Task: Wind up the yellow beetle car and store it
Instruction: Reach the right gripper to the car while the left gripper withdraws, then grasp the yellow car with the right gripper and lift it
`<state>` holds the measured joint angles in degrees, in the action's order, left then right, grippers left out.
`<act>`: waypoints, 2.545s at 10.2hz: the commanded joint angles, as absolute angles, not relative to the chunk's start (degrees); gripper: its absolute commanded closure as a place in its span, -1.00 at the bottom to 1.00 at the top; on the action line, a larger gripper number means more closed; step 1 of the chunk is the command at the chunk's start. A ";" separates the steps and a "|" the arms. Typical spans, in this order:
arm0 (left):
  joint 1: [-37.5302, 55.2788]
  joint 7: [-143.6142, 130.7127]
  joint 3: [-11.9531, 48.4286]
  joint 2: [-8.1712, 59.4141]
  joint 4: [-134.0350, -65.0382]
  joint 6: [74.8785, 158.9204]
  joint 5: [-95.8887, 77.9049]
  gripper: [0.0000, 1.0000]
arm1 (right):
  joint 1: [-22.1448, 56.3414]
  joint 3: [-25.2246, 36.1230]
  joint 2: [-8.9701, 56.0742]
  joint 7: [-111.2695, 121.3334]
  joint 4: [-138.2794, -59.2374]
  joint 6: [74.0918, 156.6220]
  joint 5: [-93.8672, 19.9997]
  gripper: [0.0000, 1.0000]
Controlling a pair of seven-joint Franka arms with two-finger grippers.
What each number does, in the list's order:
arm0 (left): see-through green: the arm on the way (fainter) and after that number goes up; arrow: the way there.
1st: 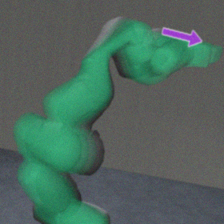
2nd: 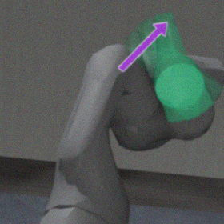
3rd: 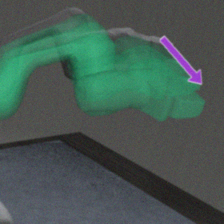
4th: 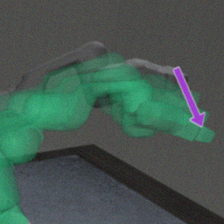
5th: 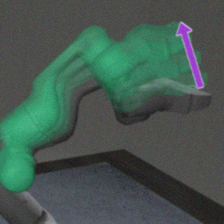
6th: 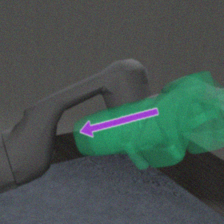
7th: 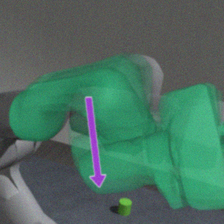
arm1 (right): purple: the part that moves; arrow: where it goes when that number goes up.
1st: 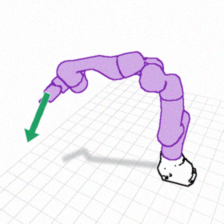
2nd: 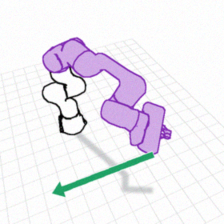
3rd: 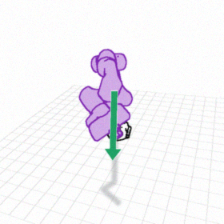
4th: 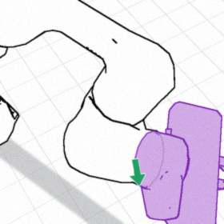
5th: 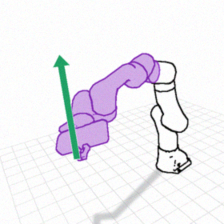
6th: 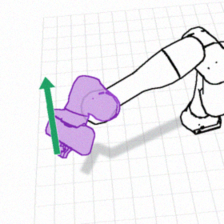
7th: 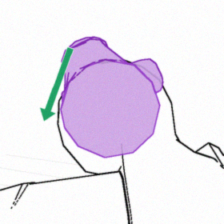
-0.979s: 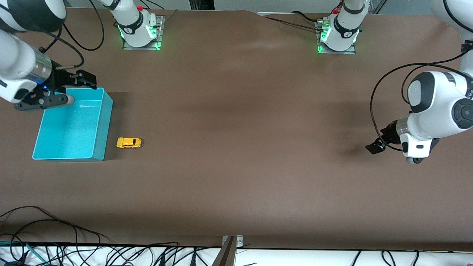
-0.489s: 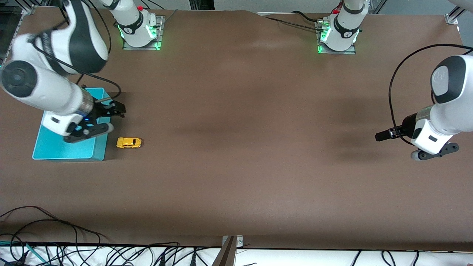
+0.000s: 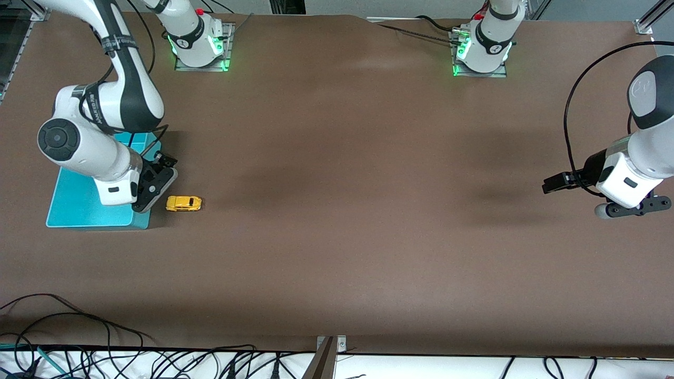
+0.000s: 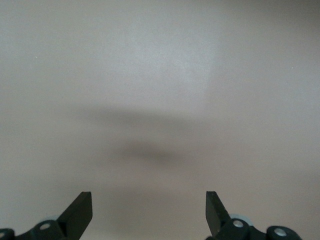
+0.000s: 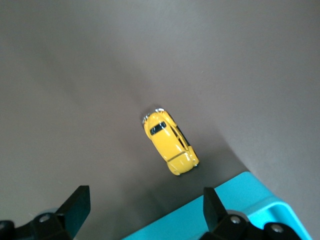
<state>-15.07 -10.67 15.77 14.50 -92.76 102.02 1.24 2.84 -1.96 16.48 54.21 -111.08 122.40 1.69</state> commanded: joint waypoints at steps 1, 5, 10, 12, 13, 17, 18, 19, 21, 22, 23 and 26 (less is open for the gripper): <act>-14.59 -9.14 16.08 14.15 -92.29 100.72 0.70 -1.00 | 2.02 -2.99 18.44 64.04 -112.76 127.07 1.67 -1.00; -15.21 -8.26 16.00 13.10 -92.55 99.50 0.70 -1.00 | 1.93 -2.99 25.03 69.61 -113.20 138.93 1.84 -1.00; -15.47 -8.26 15.91 12.66 -92.81 99.49 0.18 -1.00 | 1.93 -2.99 30.23 69.70 -113.73 147.12 1.67 -1.00; -15.47 -8.26 16.00 12.66 -92.81 99.49 0.09 -1.00 | 1.85 -2.99 30.85 69.70 -115.30 149.31 1.58 -1.00; -15.47 -8.26 16.00 12.66 -92.81 99.49 0.17 -1.00 | 1.85 -2.99 30.85 69.70 -115.57 149.50 1.58 -0.93; -15.47 -8.26 15.91 12.66 -92.81 99.49 0.17 -1.00 | 1.85 -2.99 30.23 70.31 -116.72 149.41 1.58 0.05; -15.47 -8.26 16.00 12.57 -92.81 99.49 0.09 -1.00 | 1.85 -2.99 30.15 71.27 -116.81 149.33 1.58 0.41; -15.47 -8.26 16.00 12.66 -92.81 99.49 0.09 -1.00 | 1.85 -2.99 29.45 71.45 -116.89 148.98 1.58 0.87; -15.47 -8.26 16.00 12.66 -92.81 99.49 0.09 -1.00 | 1.85 -2.99 27.61 71.11 -116.89 146.44 1.58 1.00; -15.47 -8.26 16.00 12.66 -92.81 99.49 0.17 -1.00 | 1.85 -3.08 26.55 71.10 -116.81 144.95 1.58 1.00; -15.47 -8.26 16.00 12.66 -92.81 99.49 0.18 -1.00 | 1.85 -3.08 25.59 70.93 -116.81 143.54 1.58 1.00; -15.47 -8.26 16.00 12.66 -92.81 99.49 0.09 -1.00 | 1.85 -4.39 18.74 70.58 -116.81 133.89 0.71 1.00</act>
